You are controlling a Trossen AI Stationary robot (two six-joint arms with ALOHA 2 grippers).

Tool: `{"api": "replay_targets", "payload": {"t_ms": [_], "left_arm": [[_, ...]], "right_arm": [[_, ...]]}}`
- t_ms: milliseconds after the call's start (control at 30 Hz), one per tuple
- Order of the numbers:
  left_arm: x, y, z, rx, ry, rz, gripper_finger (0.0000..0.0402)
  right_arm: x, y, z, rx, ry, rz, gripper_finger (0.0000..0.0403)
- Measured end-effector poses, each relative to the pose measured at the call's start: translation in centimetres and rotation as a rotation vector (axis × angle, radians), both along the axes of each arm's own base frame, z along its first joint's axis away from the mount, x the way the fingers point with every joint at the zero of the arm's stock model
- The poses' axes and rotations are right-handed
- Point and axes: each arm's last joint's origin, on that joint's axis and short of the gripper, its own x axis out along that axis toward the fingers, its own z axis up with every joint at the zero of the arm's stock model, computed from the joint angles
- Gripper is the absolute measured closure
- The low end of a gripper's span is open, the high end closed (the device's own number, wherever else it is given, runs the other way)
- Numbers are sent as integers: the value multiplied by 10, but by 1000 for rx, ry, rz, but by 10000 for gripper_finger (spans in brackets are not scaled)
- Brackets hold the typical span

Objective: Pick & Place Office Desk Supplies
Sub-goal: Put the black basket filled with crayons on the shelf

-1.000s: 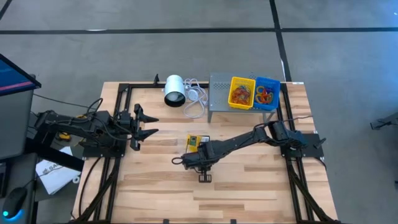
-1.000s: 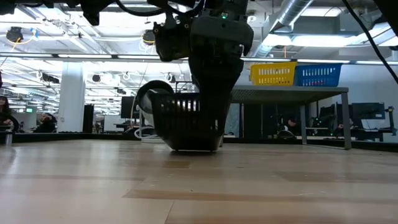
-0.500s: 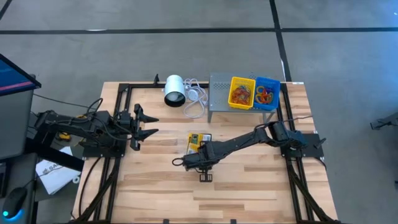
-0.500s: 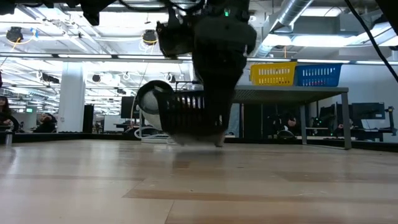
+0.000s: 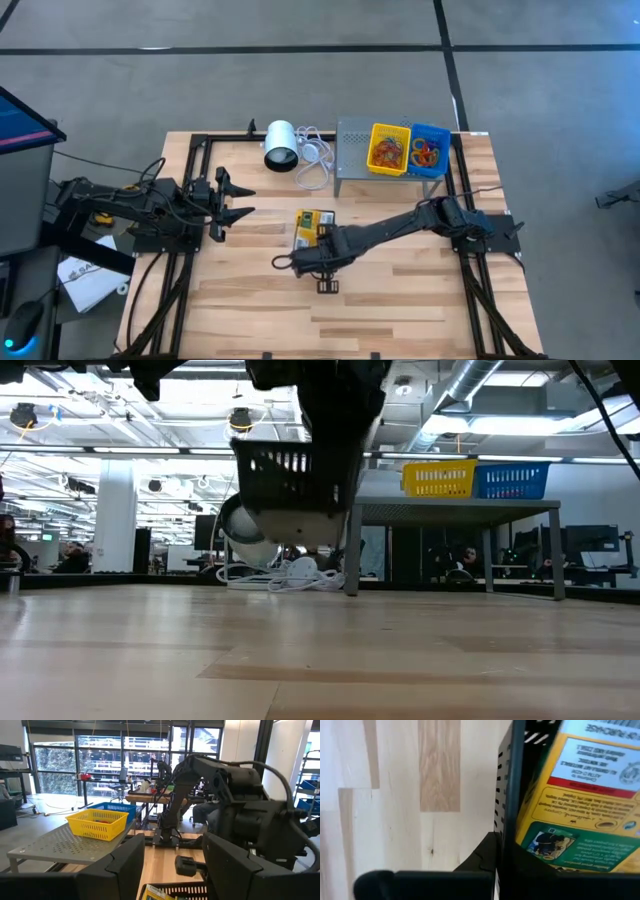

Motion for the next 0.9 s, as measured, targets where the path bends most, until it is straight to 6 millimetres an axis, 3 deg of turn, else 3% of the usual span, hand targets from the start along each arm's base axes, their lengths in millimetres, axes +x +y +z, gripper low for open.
{"api": "replay_targets", "payload": {"t_ms": [433, 900], "left_arm": [[0, 0, 0, 0, 0, 0, 206], [0, 0, 0, 0, 0, 0, 206]], "right_arm": [[-1, -2, 36, -45, -32, 11, 403], [-4, -34, 71, -156, -31, -29, 403]]}}
